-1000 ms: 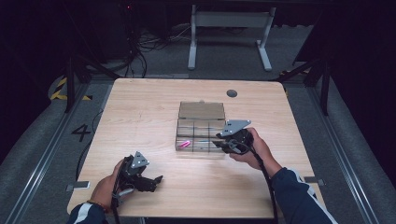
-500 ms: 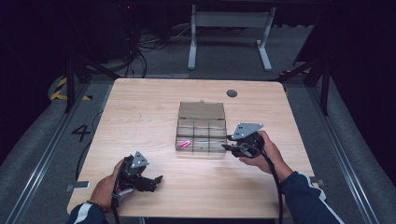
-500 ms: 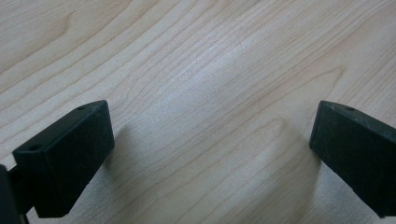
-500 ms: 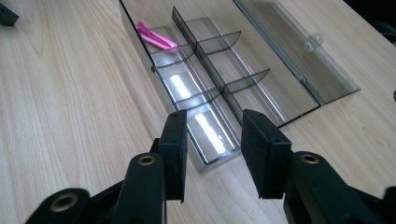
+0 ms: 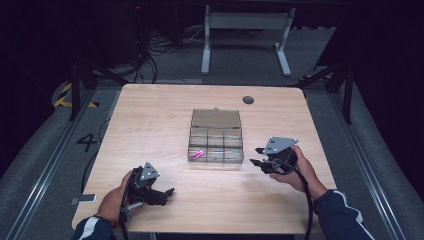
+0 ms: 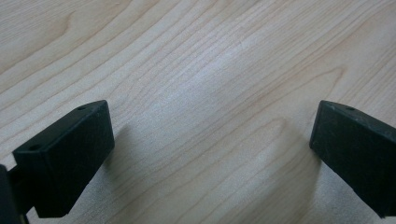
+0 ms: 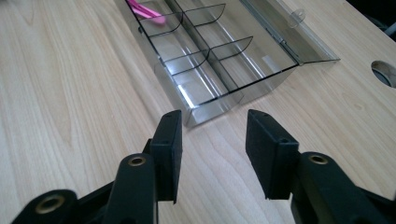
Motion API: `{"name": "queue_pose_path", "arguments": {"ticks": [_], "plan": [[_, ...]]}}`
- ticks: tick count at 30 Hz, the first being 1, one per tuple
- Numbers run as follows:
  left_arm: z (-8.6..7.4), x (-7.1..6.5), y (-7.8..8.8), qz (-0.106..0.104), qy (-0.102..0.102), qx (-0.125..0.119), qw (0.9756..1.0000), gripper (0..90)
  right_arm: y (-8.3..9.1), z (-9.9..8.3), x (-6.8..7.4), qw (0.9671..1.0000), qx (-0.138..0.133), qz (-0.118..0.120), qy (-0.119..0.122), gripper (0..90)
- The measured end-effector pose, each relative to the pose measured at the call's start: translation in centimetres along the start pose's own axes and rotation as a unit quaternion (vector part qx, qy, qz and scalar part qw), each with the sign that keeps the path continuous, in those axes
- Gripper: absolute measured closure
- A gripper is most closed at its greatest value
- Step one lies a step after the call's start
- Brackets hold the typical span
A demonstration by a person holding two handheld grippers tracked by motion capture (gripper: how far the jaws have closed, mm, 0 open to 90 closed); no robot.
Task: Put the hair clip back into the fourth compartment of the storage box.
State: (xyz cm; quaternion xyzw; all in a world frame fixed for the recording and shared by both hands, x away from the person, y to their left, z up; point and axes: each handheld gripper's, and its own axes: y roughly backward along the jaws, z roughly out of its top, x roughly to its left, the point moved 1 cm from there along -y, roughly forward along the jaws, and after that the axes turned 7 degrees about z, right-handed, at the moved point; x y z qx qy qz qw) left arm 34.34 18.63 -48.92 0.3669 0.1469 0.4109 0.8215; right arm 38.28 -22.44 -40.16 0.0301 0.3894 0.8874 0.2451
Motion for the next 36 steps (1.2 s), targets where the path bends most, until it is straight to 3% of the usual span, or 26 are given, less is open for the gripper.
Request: {"name": "queue_pose_path", "arguments": {"ticks": [8,23,29,36], "plan": [[0.0,0.0,0.0,0.0,0.0,0.0,1.0,0.3,0.6,-2.5,0.3,0.9998,0.021,0.0,-0.007,55.6],[0.0,0.0,0.0,0.0,0.0,0.0,1.0,0.3,1.2,-5.5,0.7,0.999,0.04,-0.004,-0.021,52.0],[0.0,0.0,0.0,0.0,0.0,0.0,1.0,0.3,1.4,-7.0,0.6,0.9986,0.038,0.0,-0.037,42.0],[0.0,0.0,0.0,0.0,0.0,0.0,1.0,0.3,2.7,-8.9,0.3,0.9976,0.027,-0.014,-0.062,35.0]]}}
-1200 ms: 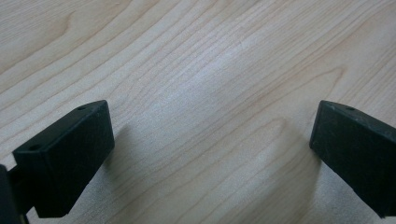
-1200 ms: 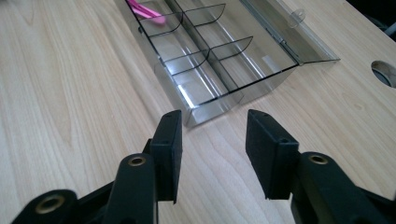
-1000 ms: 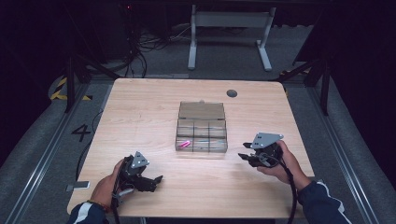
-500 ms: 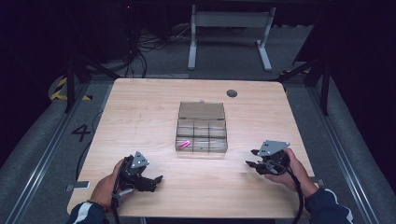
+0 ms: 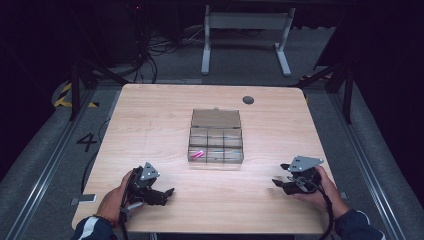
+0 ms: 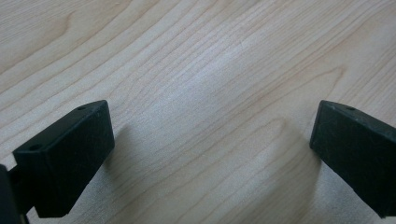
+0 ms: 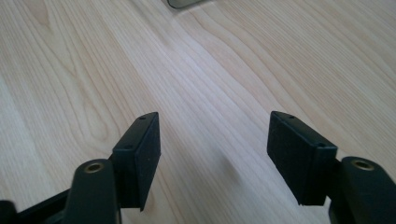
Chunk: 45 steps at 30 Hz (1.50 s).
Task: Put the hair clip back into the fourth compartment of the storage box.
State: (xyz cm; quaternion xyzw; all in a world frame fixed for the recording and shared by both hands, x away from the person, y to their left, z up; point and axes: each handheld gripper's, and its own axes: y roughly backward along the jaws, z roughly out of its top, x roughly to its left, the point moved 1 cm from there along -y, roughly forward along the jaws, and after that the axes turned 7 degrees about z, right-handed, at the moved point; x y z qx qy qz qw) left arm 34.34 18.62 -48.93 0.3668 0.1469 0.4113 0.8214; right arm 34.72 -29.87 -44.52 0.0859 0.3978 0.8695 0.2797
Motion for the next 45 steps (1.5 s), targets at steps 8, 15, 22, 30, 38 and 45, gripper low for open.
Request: {"name": "queue_pose_path", "arguments": {"ticks": [8,15,22,30,38,45], "plan": [[0.0,0.0,0.0,0.0,0.001,-0.002,1.0,0.4,1.3,-3.4,-0.8,0.9988,-0.016,-0.011,-0.044,32.3],[0.0,0.0,0.0,0.0,0.001,-0.002,1.0,0.4,1.8,-5.9,-1.0,0.9958,-0.03,-0.008,-0.086,28.2],[-0.1,-0.1,0.0,0.001,0.006,0.0,1.0,0.5,2.1,-6.9,-1.1,0.9939,-0.053,-0.008,-0.096,26.4],[-0.1,0.0,0.1,0.003,0.007,0.001,1.0,0.4,2.0,-6.9,-1.1,0.9939,-0.053,-0.006,-0.096,25.7],[-0.1,0.0,0.1,0.003,0.007,0.001,1.0,0.5,2.0,-6.9,-1.1,0.9938,-0.053,-0.007,-0.097,25.5],[-0.1,0.0,0.1,0.002,0.008,0.0,1.0,0.5,2.0,-6.8,-1.1,0.9938,-0.052,-0.007,-0.098,25.1]]}}
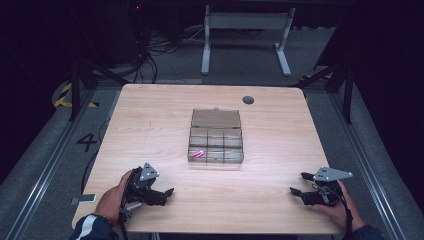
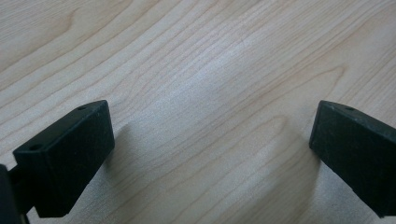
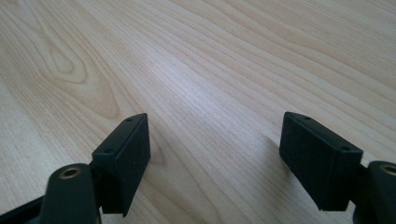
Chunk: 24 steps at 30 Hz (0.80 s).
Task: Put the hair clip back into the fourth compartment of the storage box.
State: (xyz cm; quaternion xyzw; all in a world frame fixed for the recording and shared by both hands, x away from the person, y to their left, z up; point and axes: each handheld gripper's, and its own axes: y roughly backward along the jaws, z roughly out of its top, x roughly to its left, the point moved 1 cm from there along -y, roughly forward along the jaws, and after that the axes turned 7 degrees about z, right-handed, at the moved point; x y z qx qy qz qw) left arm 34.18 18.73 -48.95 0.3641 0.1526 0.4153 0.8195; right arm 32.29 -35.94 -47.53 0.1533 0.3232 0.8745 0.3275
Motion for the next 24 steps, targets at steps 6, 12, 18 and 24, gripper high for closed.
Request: {"name": "queue_pose_path", "arguments": {"ticks": [6,12,18,24], "plan": [[0.0,-0.01,0.0,0.0,0.0,0.0,1.0,0.5,0.0,0.0,-0.01,1.0,0.0,0.001,0.0,25.0],[0.0,0.0,0.0,0.0,0.001,0.0,1.0,0.5,-0.03,0.02,0.01,1.0,0.0,0.0,-0.001,24.9],[0.0,0.01,0.0,0.0,0.0,0.0,1.0,0.5,-0.04,0.03,0.01,1.0,0.0,0.001,-0.002,24.7],[-0.01,0.05,0.01,-0.001,0.002,-0.002,1.0,0.5,-0.08,0.06,0.01,1.0,0.0,-0.001,-0.001,24.4]]}}
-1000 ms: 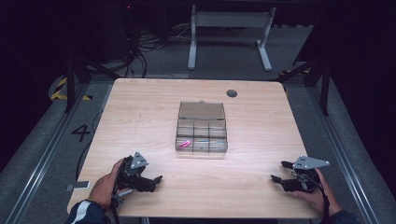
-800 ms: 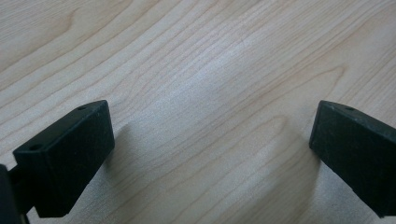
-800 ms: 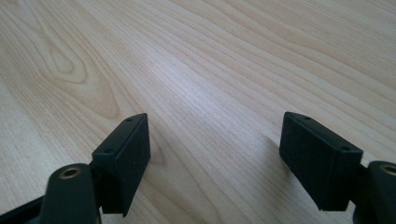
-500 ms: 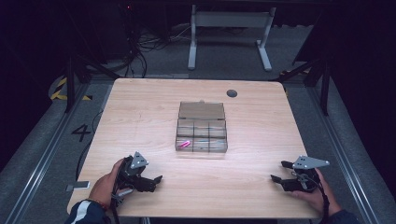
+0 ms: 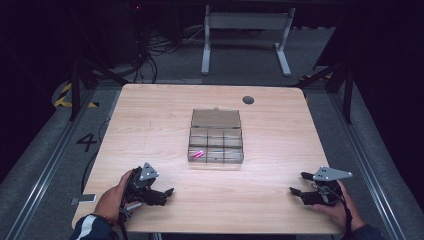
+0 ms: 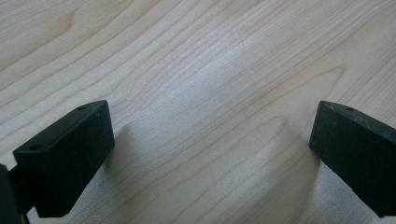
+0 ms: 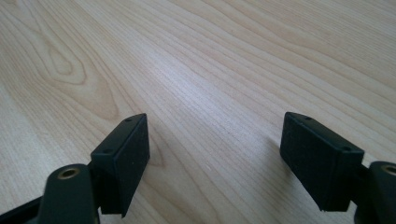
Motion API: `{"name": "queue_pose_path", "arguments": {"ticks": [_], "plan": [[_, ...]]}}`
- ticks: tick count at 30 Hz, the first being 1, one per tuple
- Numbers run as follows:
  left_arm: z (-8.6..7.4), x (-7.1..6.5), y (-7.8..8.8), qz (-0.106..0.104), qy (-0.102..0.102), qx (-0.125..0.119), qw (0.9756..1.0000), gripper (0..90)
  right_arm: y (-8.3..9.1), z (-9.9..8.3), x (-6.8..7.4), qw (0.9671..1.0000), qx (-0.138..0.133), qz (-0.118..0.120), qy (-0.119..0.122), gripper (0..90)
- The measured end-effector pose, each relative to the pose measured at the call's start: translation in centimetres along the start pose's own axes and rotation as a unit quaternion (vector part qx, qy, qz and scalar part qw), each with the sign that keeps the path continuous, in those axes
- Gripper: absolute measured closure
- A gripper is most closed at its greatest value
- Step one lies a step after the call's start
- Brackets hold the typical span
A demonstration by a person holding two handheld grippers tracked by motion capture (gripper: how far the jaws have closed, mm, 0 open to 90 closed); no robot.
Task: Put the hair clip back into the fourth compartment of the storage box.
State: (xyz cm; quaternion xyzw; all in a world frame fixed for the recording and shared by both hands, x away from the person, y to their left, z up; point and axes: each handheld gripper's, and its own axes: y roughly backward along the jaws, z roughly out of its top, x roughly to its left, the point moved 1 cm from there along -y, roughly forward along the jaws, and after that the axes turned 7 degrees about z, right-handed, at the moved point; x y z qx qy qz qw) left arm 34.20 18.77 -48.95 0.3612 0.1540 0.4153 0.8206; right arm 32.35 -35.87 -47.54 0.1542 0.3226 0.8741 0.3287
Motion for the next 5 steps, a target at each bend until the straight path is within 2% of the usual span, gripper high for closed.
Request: {"name": "queue_pose_path", "arguments": {"ticks": [5], "plan": [[0.0,0.0,0.0,0.0,0.0,0.0,1.0,0.5,0.0,0.0,0.0,1.0,0.0,0.0,0.0,24.4]]}}
